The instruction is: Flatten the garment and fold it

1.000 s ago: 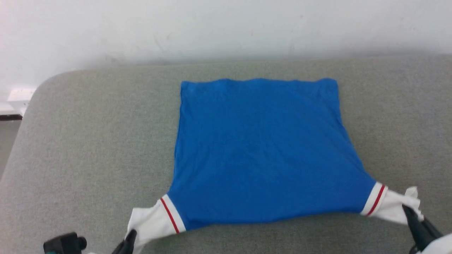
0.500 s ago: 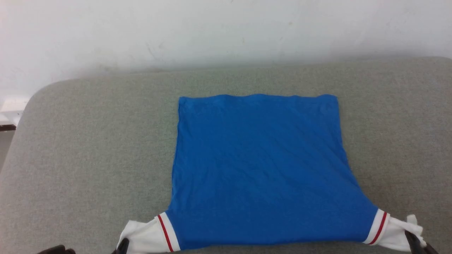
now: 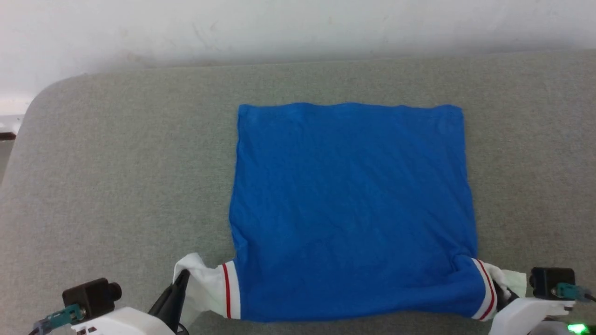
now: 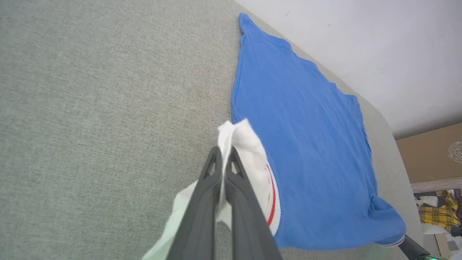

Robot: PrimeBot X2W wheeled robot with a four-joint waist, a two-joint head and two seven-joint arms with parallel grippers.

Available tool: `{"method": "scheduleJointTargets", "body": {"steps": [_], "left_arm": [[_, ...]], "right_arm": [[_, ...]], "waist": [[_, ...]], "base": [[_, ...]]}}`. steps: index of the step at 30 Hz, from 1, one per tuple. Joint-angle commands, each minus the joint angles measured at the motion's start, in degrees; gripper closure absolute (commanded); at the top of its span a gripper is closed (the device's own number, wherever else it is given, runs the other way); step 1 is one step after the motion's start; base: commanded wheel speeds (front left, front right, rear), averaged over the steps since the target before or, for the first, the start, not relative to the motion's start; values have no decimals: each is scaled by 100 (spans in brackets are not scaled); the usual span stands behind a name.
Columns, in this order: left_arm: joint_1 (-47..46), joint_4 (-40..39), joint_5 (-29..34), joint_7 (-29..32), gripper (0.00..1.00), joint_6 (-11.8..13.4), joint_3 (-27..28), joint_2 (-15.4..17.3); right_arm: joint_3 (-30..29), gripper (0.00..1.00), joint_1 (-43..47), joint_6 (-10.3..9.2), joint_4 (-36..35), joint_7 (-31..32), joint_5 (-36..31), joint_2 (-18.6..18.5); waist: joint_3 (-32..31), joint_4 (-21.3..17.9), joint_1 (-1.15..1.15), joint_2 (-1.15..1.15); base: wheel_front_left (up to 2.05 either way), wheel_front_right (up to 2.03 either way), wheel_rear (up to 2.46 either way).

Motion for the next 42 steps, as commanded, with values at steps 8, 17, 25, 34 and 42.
{"method": "scheduleJointTargets", "body": {"steps": [8, 17, 25, 34, 42], "left_arm": [[-163, 57, 112, -9, 100, -21, -26, -27], [-22, -40, 147, -151, 100, 31, 2, -71], [-227, -110, 217, -181, 100, -76, -60, -100], [-768, -100, 348, -81, 100, -263, -210, -122], [-1237, 67, 422, -35, 100, -473, -373, -243]], "right_arm": [[126, 0, -337, -5, 740, -301, -67, 14], [-308, 0, -218, -5, -1388, 391, 511, -94], [-365, 0, -1817, -5, -2231, 1501, 397, -704], [-40, 0, -4191, -5, -814, 2500, 65, -1170], [-84, 0, -4981, -5, 167, 3342, -265, -1268]], "waist": [[20, 65, -1, -1], [40, 56, -1, -1], [486, 142, -1, -1], [1359, 476, -1, -1], [1880, 852, -1, -1]], "base": [[0, 0, 0], [0, 0, 0], [0, 0, 0], [0, 0, 0], [0, 0, 0]]}}
